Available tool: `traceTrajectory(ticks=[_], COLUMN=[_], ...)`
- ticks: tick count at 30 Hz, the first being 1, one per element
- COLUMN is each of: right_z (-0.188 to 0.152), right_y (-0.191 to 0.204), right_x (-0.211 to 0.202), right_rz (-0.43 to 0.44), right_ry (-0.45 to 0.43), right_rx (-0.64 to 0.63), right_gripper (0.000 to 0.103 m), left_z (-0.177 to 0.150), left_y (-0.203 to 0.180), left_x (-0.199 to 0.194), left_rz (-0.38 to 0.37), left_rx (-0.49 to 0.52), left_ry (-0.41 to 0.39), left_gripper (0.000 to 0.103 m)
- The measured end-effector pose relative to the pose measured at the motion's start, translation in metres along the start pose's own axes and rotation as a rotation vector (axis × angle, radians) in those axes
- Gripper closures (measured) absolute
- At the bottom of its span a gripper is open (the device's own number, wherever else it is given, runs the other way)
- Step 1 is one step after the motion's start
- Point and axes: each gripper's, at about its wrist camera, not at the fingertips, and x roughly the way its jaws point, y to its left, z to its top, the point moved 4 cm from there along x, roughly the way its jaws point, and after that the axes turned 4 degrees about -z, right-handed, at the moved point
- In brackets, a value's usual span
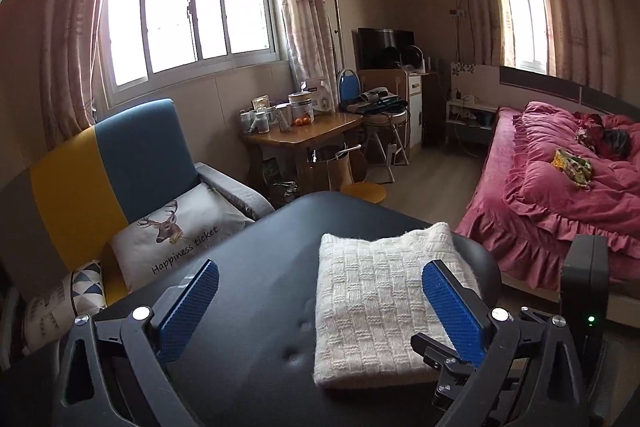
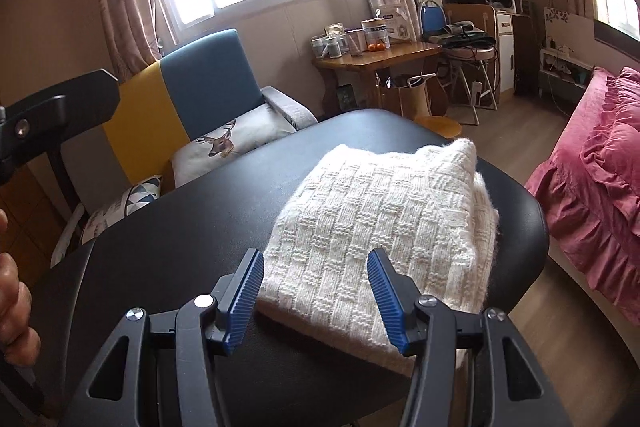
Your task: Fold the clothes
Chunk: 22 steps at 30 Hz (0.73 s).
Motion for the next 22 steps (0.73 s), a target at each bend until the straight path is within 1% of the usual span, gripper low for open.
traceTrajectory(ticks=[5, 14, 19, 22], right_z=[-0.002, -0.013, -0.018, -0.019], right_y=[0.003, 0.001, -0.003, -0.005], right_x=[-0.002, 0.007, 0.011, 0.013], right_rz=[-0.011, -0.016, -0.022, -0.027], right_ry=[0.000, 0.036, 0.051, 0.053], right_rx=[-0.021, -0.027, -0.023, -0.018], right_gripper=[0.048, 0.048, 0.048, 0.048], left_z=[-0.004, -0.010, -0.015, -0.018], left_y=[0.003, 0.000, 0.003, 0.006], left_x=[-0.004, 0.001, 0.004, 0.008], left_rz=[-0.003, 0.002, 0.031, 0.028], left_rx=[-0.048, -0.061, -0.063, -0.068], left_ry=[0.022, 0.047, 0.039, 0.059], left_gripper=[0.000, 0.000, 0.001, 0.000])
